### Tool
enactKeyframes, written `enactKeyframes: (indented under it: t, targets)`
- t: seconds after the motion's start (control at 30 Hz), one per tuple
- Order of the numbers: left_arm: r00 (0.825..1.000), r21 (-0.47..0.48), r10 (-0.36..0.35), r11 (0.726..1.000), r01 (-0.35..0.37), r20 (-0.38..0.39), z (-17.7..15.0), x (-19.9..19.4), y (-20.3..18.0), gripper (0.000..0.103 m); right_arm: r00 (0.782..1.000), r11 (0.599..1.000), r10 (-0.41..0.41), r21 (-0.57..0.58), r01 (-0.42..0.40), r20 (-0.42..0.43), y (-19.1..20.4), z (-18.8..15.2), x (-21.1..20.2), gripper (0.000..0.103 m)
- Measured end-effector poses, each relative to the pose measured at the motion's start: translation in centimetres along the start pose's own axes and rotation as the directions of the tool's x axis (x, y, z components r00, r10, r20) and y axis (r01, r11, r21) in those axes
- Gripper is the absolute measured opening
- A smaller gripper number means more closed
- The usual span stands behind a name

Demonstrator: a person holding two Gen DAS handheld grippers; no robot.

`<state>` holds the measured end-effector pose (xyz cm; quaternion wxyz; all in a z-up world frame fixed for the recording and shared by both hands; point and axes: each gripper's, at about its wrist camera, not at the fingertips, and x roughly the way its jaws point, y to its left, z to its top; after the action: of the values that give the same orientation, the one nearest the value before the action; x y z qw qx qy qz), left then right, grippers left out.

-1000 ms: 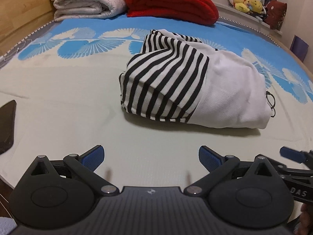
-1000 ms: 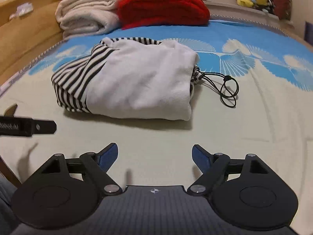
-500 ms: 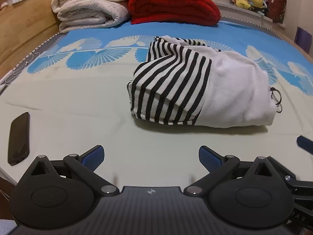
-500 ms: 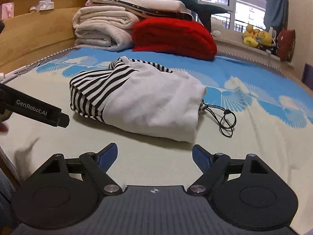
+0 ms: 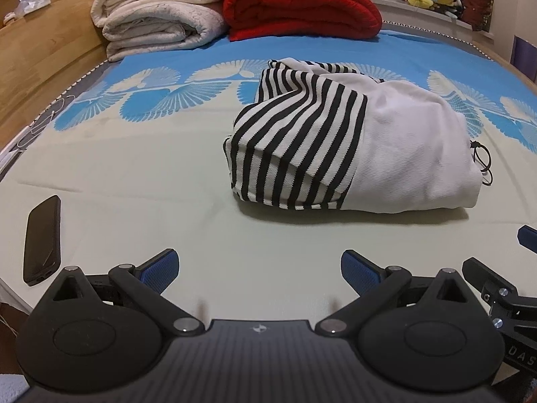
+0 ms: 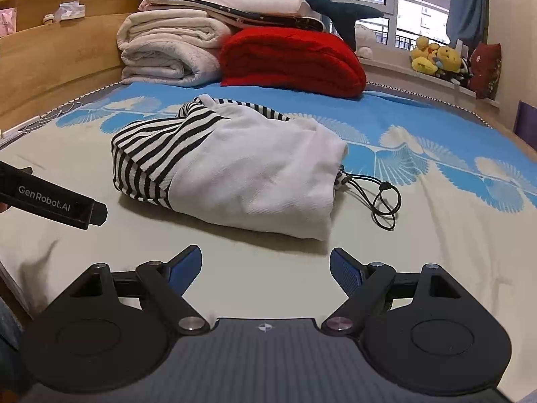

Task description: Fold small clothes

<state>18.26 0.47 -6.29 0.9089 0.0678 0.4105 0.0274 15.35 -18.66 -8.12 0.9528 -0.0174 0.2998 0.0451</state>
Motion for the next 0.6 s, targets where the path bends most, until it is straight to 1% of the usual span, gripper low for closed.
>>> enactKeyframes:
  t: [0.6]
  targets:
    - [1.0,0.02,-0.003,1.0,0.003,0.0,-0.01,0.07,-0.41,0.103,1.0,1.0,0.004,-0.006,-0.005,-0.022,-0.04,-0.21,0.47,0.085]
